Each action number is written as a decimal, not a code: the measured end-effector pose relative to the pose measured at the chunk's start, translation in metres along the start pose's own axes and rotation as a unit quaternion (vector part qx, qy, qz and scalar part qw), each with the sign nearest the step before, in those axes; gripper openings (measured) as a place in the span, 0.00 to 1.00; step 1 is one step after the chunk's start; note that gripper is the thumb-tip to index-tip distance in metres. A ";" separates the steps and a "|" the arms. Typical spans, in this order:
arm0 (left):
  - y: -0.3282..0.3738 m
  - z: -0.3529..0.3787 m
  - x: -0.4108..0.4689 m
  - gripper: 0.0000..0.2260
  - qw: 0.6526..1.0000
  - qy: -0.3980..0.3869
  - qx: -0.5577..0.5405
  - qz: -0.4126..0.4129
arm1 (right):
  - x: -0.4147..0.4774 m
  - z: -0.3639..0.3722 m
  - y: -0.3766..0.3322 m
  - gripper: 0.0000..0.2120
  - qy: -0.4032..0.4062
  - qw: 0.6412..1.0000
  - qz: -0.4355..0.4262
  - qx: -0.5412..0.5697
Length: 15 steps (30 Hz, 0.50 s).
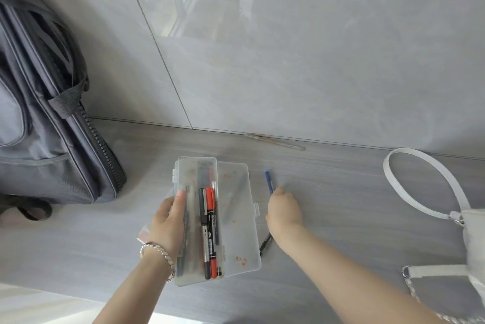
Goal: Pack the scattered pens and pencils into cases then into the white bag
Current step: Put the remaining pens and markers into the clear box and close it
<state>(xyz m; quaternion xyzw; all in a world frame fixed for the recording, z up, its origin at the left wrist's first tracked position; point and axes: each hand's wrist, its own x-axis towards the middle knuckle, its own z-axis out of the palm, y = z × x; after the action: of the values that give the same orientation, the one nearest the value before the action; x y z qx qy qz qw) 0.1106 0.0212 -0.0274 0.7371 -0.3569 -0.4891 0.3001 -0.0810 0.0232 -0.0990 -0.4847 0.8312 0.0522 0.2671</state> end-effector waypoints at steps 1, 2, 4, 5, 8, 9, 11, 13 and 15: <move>0.001 0.001 -0.002 0.15 1.000 0.000 0.001 0.003 | -0.001 0.003 0.001 0.15 0.006 1.000 -0.007 -0.020; 0.003 0.002 -0.004 0.15 1.000 0.000 -0.001 0.005 | -0.001 0.004 0.002 0.14 0.010 0.999 -0.017 -0.029; 0.004 0.003 -0.006 0.15 1.000 0.001 -0.003 0.004 | -0.001 0.002 0.008 0.14 0.003 0.999 -0.039 -0.021; 0.004 0.003 -0.008 0.15 1.000 0.001 -0.001 -0.001 | -0.002 -0.003 0.012 0.15 -0.010 0.999 -0.045 0.000; 0.007 0.005 -0.015 0.13 1.000 0.000 0.002 -0.004 | -0.003 -0.023 0.031 0.04 -0.052 0.983 -0.049 0.170; 0.008 0.005 -0.016 0.12 1.000 0.000 0.003 -0.006 | -0.004 -0.031 0.037 0.05 -0.081 0.966 -0.050 0.242; 0.009 0.007 -0.019 0.12 1.000 -0.003 0.009 -0.004 | -0.012 -0.049 0.047 0.09 -0.133 0.923 -0.046 0.357; 0.005 0.011 -0.017 0.13 1.000 -0.013 0.005 -0.002 | -0.025 -0.066 0.053 0.09 -0.186 0.872 -0.031 0.451; 0.005 0.017 -0.019 0.16 1.000 -0.030 0.008 -0.007 | -0.042 -0.081 0.055 0.09 -0.222 0.839 -0.040 0.494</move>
<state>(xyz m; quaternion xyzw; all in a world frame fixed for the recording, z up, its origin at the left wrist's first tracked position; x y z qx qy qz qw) 0.0889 0.0325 -0.0199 0.7273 -0.3645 -0.5098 0.2797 -0.1428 0.0565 -0.0187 -0.2963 0.6449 -0.2698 0.6508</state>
